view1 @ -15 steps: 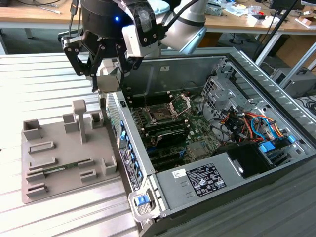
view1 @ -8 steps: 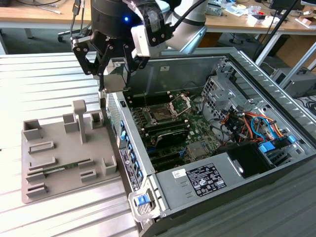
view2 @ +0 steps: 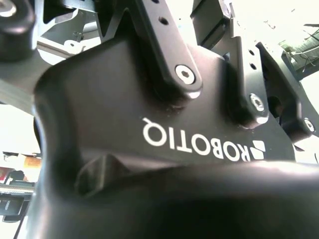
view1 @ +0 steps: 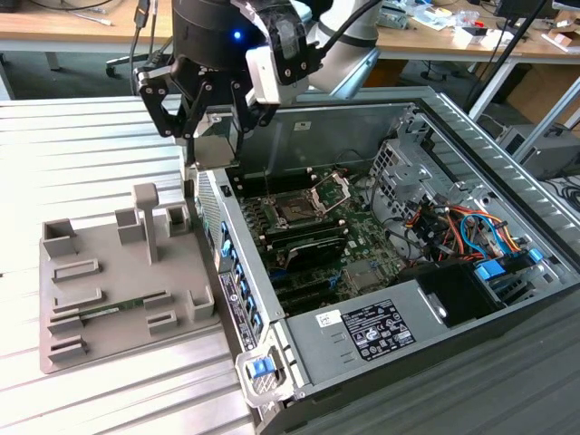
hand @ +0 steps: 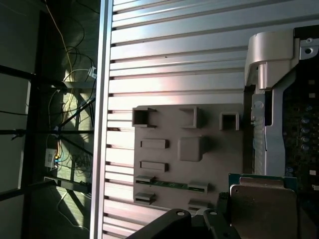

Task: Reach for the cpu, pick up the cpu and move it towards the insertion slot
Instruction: 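Pick up the cpu and move it towards the insertion slot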

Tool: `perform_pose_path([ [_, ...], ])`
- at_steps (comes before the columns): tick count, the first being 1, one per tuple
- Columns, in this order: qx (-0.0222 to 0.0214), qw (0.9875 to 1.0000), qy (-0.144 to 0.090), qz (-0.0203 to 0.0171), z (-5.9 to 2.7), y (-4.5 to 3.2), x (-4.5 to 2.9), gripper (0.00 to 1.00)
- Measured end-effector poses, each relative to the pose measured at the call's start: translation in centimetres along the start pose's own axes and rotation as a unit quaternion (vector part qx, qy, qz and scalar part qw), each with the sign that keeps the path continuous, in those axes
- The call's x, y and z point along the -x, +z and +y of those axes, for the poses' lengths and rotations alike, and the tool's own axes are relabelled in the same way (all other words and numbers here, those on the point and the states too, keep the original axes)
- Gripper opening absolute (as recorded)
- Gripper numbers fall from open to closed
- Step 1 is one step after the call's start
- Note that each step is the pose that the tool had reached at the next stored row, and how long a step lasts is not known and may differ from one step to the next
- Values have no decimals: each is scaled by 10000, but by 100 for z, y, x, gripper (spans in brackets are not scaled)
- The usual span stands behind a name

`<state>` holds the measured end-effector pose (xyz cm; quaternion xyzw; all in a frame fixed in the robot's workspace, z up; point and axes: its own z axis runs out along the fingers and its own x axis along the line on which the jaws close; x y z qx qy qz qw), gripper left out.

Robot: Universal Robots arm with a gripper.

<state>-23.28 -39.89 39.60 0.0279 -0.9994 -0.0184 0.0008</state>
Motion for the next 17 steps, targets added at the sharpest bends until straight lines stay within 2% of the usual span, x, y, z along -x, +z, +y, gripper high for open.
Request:
perform_pose_path([
  [17, 0, 10000, 0, 0, -5, 0, 93, 55],
])
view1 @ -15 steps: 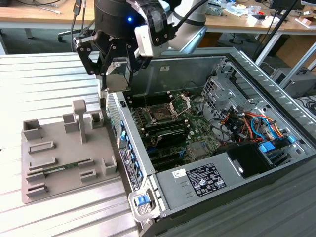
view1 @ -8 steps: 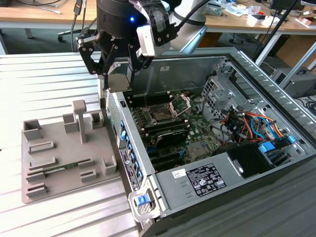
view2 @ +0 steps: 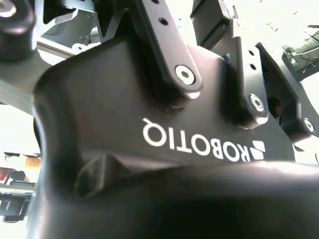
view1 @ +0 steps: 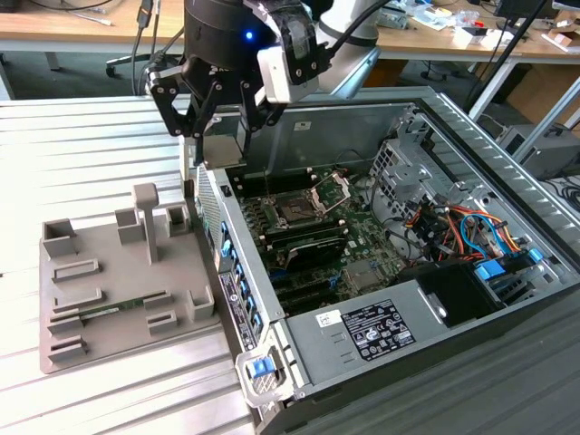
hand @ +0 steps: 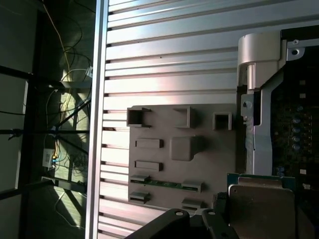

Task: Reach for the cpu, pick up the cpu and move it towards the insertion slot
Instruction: 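Pick up the cpu and move it towards the insertion slot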

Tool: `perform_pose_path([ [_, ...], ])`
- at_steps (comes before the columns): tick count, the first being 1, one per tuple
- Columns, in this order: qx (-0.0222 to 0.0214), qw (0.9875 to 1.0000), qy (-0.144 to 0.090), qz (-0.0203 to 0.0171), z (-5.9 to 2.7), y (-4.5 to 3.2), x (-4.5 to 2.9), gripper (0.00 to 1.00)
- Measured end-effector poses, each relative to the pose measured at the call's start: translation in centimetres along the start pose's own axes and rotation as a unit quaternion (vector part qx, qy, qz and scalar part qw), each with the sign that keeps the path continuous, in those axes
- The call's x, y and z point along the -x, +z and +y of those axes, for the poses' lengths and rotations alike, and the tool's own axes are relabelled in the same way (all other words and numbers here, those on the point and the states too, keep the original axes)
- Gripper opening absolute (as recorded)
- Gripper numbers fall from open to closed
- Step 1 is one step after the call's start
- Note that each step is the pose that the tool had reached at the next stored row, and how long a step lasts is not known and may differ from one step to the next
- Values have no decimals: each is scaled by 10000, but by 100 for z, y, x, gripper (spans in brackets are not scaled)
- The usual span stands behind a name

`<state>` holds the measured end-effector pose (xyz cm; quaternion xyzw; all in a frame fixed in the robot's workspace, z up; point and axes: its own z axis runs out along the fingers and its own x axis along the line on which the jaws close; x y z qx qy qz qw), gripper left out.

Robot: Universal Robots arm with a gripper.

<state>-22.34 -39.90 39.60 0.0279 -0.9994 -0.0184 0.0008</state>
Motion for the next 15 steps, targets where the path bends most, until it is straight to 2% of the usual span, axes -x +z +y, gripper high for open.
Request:
perform_pose_path([
  [15, 0, 10000, 0, 0, -4, 0, 77, 55],
])
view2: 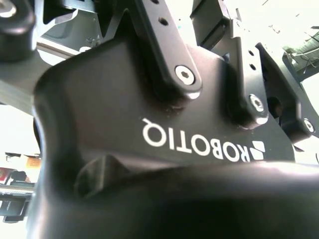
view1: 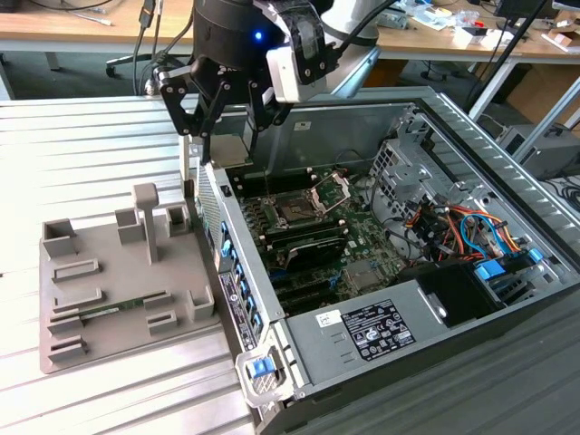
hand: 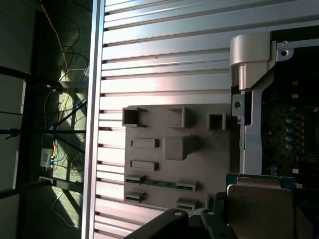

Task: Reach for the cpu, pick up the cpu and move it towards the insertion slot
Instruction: 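Pick up the cpu and move it towards the insertion slot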

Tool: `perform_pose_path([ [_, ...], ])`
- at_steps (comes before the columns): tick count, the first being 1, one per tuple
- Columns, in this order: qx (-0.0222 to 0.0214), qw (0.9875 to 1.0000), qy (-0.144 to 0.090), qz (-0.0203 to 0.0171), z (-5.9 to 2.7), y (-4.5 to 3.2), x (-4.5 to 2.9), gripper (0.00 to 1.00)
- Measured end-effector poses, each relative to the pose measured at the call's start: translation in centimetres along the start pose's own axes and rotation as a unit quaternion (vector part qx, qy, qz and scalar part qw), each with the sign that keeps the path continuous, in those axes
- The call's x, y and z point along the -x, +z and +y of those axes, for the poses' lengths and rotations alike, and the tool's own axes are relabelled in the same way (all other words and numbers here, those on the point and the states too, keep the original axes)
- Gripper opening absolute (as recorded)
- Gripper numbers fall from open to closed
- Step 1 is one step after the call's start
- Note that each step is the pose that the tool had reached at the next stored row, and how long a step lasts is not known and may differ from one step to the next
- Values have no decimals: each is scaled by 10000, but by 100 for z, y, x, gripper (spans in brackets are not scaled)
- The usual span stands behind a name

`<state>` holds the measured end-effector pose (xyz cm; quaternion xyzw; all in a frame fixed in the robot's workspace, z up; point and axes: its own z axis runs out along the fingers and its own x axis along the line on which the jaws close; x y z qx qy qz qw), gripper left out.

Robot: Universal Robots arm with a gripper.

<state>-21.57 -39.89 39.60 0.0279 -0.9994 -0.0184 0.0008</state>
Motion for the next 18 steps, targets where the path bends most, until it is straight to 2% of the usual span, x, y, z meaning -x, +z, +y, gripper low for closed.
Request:
perform_pose_path([
  [18, 0, 10000, 0, 0, -6, 0, 99, 55],
])
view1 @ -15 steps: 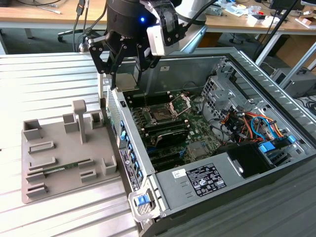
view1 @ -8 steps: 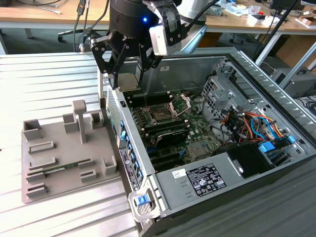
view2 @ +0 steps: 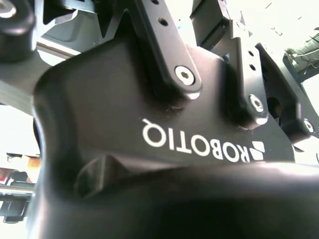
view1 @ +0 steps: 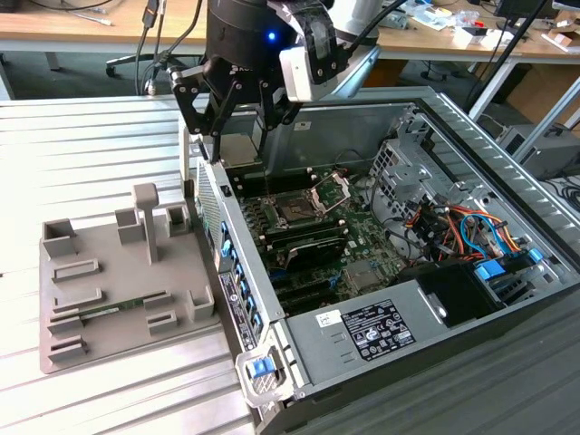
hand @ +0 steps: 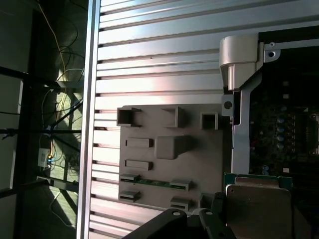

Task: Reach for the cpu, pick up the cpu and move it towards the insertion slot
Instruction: 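Pick up the cpu and move it towards the insertion slot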

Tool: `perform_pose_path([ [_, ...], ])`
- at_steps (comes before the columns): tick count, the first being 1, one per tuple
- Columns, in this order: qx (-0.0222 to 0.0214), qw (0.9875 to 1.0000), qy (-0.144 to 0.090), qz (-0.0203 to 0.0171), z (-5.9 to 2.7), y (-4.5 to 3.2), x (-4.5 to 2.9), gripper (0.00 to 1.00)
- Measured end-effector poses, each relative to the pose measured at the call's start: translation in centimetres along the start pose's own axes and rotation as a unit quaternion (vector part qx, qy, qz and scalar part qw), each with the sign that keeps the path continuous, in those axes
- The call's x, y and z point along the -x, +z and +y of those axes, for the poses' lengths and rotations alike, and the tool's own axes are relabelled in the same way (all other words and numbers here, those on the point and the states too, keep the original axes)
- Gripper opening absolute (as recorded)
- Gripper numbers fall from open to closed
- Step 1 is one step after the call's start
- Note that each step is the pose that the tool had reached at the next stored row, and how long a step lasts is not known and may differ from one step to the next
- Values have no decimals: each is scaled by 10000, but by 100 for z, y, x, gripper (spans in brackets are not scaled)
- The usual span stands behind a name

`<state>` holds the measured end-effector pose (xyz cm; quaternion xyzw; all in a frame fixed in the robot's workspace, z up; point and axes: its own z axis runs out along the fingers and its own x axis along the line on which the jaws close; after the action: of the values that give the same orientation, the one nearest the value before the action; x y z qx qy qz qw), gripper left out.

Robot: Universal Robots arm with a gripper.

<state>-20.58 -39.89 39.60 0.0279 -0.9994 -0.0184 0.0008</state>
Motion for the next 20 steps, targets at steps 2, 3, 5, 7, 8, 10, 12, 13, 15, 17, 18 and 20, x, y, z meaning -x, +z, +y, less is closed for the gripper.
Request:
perform_pose_path([
  [2, 0, 10000, 0, 0, -1, 0, 14, 55],
  [3, 0, 10000, 0, 0, -1, 0, 21, 55],
  [5, 0, 10000, 0, 0, -2, 0, 31, 55],
  [7, 0, 10000, 0, 0, -3, 0, 45, 55],
  [8, 0, 10000, 0, -1, -3, 0, 49, 55],
  [10, 0, 10000, 0, 0, -3, 0, 57, 55],
  [12, 0, 10000, 0, 0, -4, 0, 65, 55],
  [13, 0, 10000, 0, 0, -4, 0, 70, 55],
  [15, 0, 10000, 0, 0, -4, 0, 79, 55],
  [17, 0, 10000, 0, 0, -5, 0, 95, 55],
  [18, 0, 10000, 0, 0, -6, 0, 107, 55],
  [20, 0, 10000, 0, 0, -7, 0, 119, 55],
])
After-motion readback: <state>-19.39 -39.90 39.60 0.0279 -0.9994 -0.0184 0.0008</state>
